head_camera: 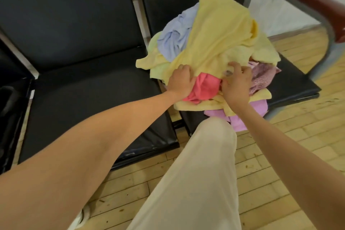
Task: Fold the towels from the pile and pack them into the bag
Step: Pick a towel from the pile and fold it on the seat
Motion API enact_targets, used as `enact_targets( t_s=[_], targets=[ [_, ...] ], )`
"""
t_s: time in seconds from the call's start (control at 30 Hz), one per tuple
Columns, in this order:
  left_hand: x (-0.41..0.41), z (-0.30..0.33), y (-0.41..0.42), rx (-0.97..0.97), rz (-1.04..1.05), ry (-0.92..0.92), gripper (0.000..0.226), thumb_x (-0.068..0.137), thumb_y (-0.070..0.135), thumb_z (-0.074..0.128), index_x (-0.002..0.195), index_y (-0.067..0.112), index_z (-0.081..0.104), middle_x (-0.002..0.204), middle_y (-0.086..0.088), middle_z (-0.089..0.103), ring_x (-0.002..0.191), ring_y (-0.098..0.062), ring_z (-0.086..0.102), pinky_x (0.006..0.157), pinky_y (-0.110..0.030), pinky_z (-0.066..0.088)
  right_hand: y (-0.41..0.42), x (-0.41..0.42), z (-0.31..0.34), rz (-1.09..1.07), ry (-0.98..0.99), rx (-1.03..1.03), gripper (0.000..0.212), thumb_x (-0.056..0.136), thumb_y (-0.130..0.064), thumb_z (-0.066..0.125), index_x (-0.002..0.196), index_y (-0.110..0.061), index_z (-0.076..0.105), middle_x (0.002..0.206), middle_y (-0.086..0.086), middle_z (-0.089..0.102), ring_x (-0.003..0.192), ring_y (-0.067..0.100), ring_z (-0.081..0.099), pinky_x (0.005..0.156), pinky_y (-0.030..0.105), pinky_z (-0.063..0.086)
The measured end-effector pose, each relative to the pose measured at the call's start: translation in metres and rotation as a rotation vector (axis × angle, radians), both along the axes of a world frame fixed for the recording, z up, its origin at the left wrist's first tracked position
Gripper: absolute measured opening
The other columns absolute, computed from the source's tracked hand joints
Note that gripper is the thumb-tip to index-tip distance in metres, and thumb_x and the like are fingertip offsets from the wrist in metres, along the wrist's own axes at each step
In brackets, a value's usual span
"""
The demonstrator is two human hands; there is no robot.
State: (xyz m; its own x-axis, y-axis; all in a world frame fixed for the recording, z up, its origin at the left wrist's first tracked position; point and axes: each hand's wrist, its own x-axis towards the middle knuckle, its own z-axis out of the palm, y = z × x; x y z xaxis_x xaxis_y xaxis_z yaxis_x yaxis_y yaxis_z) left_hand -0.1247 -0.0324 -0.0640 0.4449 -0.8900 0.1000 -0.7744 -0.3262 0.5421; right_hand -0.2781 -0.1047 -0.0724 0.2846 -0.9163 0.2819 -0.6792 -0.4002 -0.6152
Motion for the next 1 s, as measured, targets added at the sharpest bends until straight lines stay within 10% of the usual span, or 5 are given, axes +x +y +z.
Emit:
enact_targets(
  t_s=[0.37, 0.53, 0.73, 1.0],
  targets=[
    [0.024, 0.039, 0.035, -0.298, 0.224, 0.367, 0.015, 0.098, 0.014, 0.048, 0.083, 0.013, 0.050, 0.079, 0.003, 0.051, 0.069, -0.005, 0.045, 0.060, -0.016, 0.034, 0.035, 0.019, 0.039, 0.029, -0.501, 0.012, 0.029, 0.083, 0.000, 0.054, 0.110, -0.007, 0.054, 0.088, 0.009, 0.055, 0.081, 0.019, 0.052, 0.073, 0.028, 0.043],
    [0.067, 0.061, 0.103, -0.364, 0.453, 0.448, 0.012, 0.099, 0.017, 0.044, 0.099, 0.010, 0.054, 0.098, -0.005, 0.055, 0.090, -0.014, 0.052, 0.078, -0.027, 0.045, 0.098, 0.044, 0.072, 0.278, -0.544, 0.100, 0.039, 0.079, 0.009, 0.049, 0.113, -0.010, 0.051, 0.080, 0.000, 0.048, 0.067, 0.003, 0.046, 0.064, 0.009, 0.038],
    [0.116, 0.070, 0.198, -0.501, 0.754, 0.746, 0.015, 0.098, 0.015, 0.046, 0.086, 0.020, 0.052, 0.104, -0.007, 0.056, 0.097, -0.020, 0.057, 0.089, -0.042, 0.052, 0.156, 0.082, 0.052, 0.666, -0.139, 0.298, 0.027, 0.084, -0.008, 0.064, 0.106, -0.016, 0.051, 0.078, -0.003, 0.057, 0.070, 0.008, 0.054, 0.063, 0.015, 0.040],
    [0.137, 0.061, 0.304, -0.459, 0.726, 0.725, 0.009, 0.098, 0.019, 0.049, 0.096, 0.016, 0.057, 0.099, -0.002, 0.055, 0.088, -0.012, 0.055, 0.066, -0.025, 0.050, 0.197, 0.126, 0.013, 0.738, 0.319, 0.266, 0.045, 0.087, -0.017, 0.064, 0.127, -0.007, 0.048, 0.116, 0.011, 0.056, 0.103, 0.022, 0.055, 0.079, 0.023, 0.039]
  ],
)
